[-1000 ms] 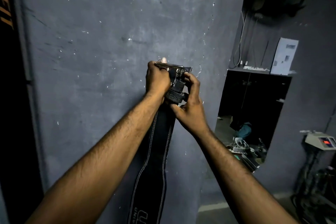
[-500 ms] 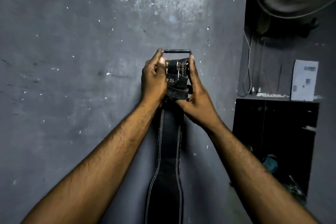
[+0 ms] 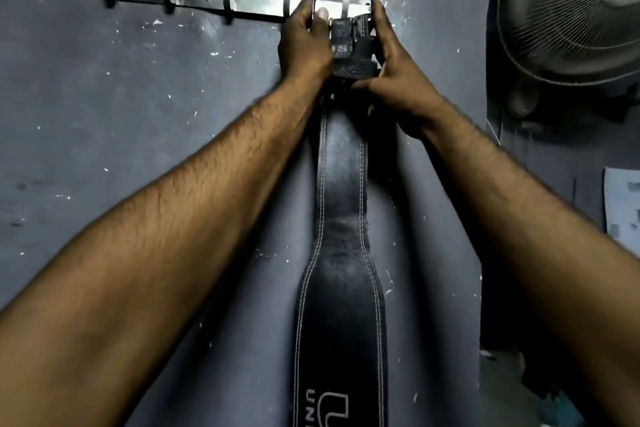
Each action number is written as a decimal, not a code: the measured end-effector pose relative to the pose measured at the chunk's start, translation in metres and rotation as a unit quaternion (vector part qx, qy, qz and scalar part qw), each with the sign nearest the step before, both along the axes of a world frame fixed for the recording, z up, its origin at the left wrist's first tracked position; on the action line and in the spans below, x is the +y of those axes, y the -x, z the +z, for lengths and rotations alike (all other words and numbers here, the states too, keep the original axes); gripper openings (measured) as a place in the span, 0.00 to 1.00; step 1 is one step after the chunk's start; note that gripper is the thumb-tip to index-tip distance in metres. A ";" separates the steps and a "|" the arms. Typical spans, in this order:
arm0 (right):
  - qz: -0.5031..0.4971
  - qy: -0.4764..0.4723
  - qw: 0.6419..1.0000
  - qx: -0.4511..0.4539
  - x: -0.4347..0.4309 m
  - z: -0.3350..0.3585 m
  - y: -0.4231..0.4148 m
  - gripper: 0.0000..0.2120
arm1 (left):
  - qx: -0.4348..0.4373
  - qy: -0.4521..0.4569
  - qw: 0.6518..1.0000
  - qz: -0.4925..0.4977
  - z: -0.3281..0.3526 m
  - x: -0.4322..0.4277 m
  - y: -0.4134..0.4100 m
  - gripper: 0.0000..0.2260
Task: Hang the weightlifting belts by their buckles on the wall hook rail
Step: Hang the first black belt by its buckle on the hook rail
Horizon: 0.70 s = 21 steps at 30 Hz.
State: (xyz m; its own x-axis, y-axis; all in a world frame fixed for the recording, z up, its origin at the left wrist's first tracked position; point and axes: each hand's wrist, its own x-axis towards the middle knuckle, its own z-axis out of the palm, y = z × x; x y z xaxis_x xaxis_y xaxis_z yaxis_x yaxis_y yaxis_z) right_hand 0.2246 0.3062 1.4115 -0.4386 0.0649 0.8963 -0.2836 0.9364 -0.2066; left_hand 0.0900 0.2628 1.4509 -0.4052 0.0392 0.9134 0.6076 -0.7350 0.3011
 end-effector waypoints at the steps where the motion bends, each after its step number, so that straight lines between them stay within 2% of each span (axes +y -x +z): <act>1: -0.001 0.005 1.000 0.001 0.001 0.008 0.000 0.53 | 0.004 0.009 1.000 0.002 0.010 0.001 0.001 0.15; 3: -0.008 0.023 1.000 0.002 0.003 0.022 0.000 0.50 | 0.013 0.033 0.999 0.019 0.025 0.002 0.000 0.09; 7: 0.002 0.086 0.996 -0.003 0.012 0.036 0.002 0.48 | 0.003 0.074 0.994 0.074 0.045 0.003 0.005 0.16; 10: 0.019 0.101 0.995 -0.018 0.021 0.030 0.005 0.50 | 0.018 0.105 0.987 0.119 0.029 -0.006 -0.002 0.11; 13: 0.045 0.098 0.994 -0.007 0.026 0.011 0.009 0.51 | 0.024 0.120 0.987 0.106 0.006 -0.007 0.003 0.17; 15: 0.049 0.109 0.992 0.026 0.032 -0.001 0.015 0.45 | 0.044 0.122 0.987 0.098 -0.008 -0.006 0.006 0.18; 18: 0.003 0.145 0.987 0.073 0.035 -0.023 0.018 0.32 | 0.087 0.146 0.979 0.109 -0.033 -0.013 0.005 0.19; 21: -0.013 0.184 0.978 0.094 0.032 -0.054 0.019 0.15 | 0.095 0.177 0.973 0.113 -0.055 -0.022 0.009 0.27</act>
State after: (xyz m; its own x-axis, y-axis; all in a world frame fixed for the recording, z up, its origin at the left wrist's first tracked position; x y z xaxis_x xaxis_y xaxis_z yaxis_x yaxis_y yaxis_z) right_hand 0.2060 0.3382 1.3574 -0.2617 0.4080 0.8747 -0.3269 0.8152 -0.4780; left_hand 0.0814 0.2403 1.3958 -0.2649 0.2946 0.9182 0.8112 -0.4468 0.3774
